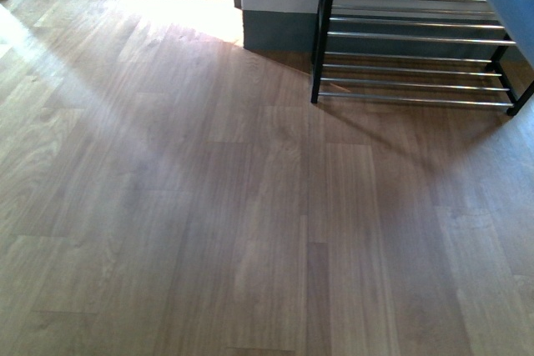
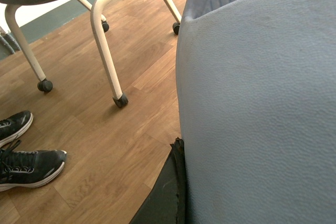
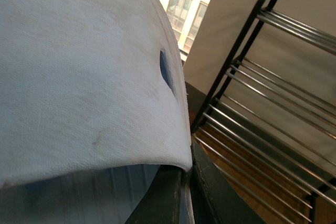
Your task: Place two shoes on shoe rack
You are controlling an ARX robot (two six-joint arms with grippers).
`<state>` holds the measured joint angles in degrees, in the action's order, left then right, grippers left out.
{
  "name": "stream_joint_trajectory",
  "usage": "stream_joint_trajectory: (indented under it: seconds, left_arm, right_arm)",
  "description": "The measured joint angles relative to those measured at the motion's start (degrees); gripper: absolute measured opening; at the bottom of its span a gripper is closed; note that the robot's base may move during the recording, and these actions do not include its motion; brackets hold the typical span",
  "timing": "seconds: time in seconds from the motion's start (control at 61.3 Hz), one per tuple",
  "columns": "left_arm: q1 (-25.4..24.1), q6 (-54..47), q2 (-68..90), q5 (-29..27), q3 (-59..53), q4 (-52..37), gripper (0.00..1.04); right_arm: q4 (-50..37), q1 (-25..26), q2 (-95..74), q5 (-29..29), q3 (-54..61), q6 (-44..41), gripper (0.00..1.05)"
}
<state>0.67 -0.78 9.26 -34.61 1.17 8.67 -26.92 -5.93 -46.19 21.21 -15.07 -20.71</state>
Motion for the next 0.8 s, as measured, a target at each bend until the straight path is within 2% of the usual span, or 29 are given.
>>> stream_joint_trajectory:
  seconds: [0.799]
  left_arm:
    - [0.0, 0.0, -0.13, -0.04, 0.0, 0.0, 0.02]
  right_arm:
    - [-0.02, 0.07, 0.0, -0.02, 0.0, 0.0, 0.01]
